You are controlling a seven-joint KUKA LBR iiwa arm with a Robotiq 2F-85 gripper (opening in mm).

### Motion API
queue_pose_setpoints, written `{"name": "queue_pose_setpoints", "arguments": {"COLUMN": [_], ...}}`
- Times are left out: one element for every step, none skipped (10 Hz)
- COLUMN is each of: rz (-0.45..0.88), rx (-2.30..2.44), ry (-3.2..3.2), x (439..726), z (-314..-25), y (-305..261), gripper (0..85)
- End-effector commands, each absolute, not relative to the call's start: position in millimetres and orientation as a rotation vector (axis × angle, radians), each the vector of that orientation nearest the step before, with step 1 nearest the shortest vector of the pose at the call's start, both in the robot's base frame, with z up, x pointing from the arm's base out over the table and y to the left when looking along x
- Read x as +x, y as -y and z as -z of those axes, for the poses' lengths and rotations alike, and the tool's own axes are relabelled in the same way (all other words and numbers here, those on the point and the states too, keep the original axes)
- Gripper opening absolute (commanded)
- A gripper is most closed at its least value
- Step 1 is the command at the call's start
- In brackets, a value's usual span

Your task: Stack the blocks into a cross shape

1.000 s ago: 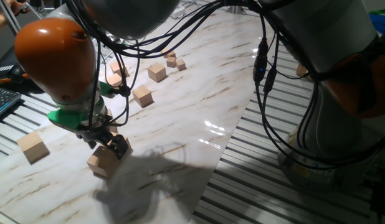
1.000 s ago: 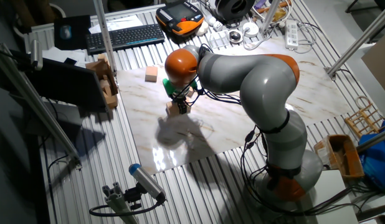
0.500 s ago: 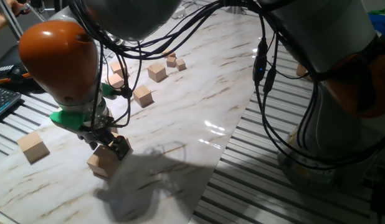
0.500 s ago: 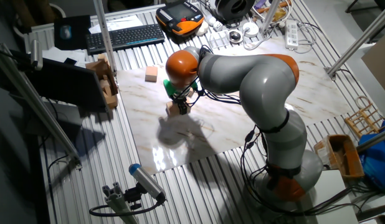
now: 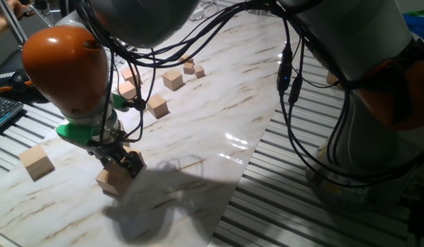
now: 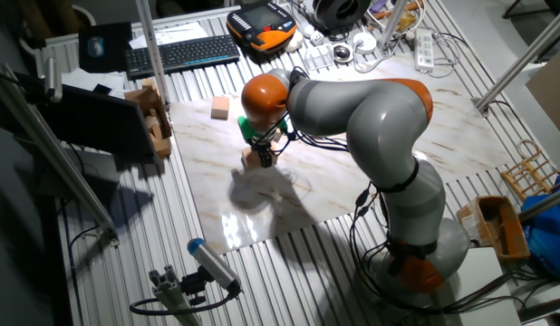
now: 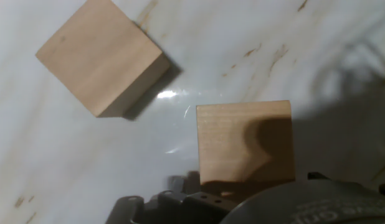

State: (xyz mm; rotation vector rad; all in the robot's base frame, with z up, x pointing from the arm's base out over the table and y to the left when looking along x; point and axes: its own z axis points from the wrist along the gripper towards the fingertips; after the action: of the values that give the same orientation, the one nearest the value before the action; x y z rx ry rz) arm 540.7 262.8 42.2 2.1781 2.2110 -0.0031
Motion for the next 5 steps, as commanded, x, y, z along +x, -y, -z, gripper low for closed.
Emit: {"name": "queue_pose_setpoints", "arguments": {"rz": [0.003, 0.003, 0.0, 0.0, 0.0], "rx": [2.181, 2.182, 2.18, 2.178, 2.178], "ry": [-2.213, -2.214, -2.219, -2.224, -2.224], "x": [540.6, 540.5, 540.5, 540.4, 540.2], "z": [-41.3, -41.0, -40.4, -40.1, -39.9], "y": [-262.6, -262.6, -262.6, -262.7, -262.9], "gripper": [68.0, 68.0, 68.0, 68.0, 68.0]}}
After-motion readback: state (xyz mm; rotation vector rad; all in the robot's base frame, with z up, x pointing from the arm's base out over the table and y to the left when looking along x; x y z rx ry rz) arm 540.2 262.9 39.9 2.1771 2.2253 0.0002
